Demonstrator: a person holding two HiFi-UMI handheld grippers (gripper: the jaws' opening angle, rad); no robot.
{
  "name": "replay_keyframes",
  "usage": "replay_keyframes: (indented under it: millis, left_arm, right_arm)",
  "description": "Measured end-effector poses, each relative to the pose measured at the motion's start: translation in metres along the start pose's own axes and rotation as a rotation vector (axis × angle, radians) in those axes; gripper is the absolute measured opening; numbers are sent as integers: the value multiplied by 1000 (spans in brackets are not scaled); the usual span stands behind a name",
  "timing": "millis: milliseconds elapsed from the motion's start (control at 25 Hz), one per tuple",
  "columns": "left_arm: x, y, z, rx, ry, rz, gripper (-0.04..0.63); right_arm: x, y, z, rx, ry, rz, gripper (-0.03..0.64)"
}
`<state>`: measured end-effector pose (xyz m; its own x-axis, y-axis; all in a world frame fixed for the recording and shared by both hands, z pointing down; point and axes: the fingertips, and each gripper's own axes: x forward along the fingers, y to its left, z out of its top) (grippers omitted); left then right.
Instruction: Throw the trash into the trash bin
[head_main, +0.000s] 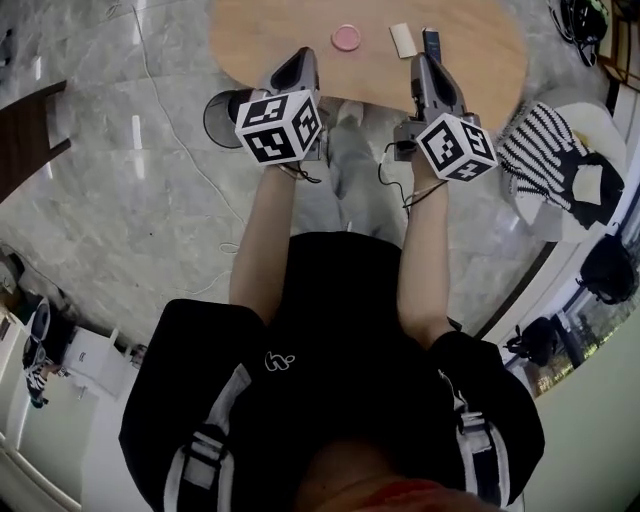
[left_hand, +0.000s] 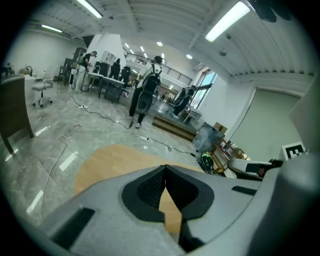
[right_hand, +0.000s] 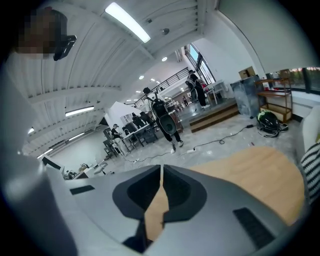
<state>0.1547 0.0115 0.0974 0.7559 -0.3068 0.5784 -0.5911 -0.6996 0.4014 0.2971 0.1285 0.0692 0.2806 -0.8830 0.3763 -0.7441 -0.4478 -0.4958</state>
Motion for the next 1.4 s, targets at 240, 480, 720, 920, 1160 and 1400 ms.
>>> replay_keyframes:
  millis: [240,480,720,920,1160,1400]
  left_arm:
    - [29,24,-42,28,70,35,6]
    - [66,38,-86,22,120,59,6]
    - [102,56,-124,3,127,65,6]
    - [133,76,-157,-31,108,79,6]
    - [148,96,-188,-86,105,117,6]
    - [153,108,-201,-119,103,149,6]
  right_arm:
    - [31,-26,-48,15,53,17,20]
    - [58,-46,-93,4,112,56,20]
    - [92,-70,-142,-71,178,103,20]
    - [125,-82,-179,-166,201,155,20]
    - [150,-83,-225,-266,273,218,174]
    - [178,-95,-260,-425,364,192,275]
